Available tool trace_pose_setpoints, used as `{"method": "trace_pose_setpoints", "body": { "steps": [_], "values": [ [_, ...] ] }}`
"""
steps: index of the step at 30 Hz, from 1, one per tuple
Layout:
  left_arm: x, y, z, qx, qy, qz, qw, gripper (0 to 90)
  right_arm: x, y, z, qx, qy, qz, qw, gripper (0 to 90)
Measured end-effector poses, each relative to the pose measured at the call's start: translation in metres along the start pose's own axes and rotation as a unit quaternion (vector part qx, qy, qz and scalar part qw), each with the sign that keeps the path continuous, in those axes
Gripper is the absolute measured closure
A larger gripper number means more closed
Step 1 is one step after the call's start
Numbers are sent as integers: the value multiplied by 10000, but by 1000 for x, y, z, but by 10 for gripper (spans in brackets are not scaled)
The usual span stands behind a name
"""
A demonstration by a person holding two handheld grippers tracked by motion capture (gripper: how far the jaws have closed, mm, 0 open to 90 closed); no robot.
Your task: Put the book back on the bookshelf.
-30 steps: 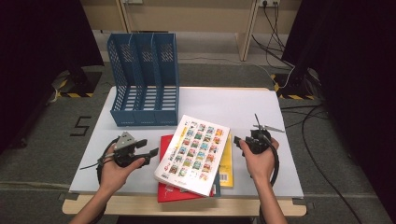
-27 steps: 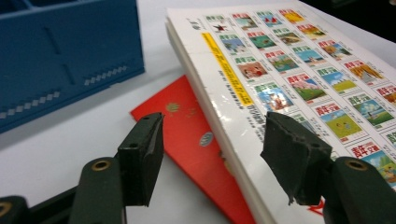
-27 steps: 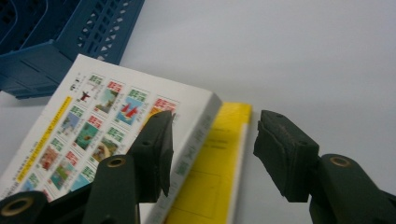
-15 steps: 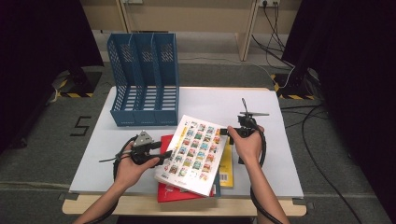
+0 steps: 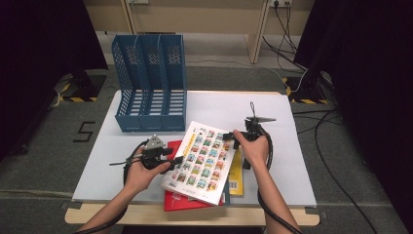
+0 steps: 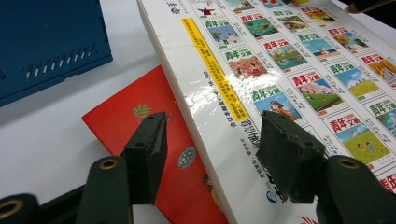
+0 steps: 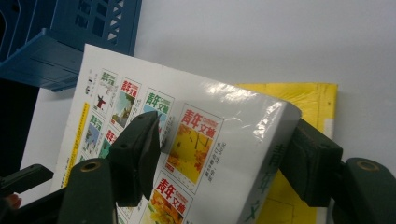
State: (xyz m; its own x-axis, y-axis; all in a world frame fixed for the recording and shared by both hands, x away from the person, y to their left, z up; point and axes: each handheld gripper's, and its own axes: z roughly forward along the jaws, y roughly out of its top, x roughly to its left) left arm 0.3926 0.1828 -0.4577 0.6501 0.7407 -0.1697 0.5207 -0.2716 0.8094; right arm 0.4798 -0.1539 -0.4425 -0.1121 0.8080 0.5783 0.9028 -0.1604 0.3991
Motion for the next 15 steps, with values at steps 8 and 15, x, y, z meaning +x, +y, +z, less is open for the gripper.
{"method": "trace_pose_setpoints", "body": {
  "steps": [8, 15],
  "values": [
    [-1, 1, 2, 70, -30, 74, 9999, 465, -3, 3, 4, 143, 251, 183, 9994, 355],
    [0, 2, 3, 173, -37, 142, 9997, 491, 14, 9, -13, 26, 59, -141, 9999, 568]
  ]
}}
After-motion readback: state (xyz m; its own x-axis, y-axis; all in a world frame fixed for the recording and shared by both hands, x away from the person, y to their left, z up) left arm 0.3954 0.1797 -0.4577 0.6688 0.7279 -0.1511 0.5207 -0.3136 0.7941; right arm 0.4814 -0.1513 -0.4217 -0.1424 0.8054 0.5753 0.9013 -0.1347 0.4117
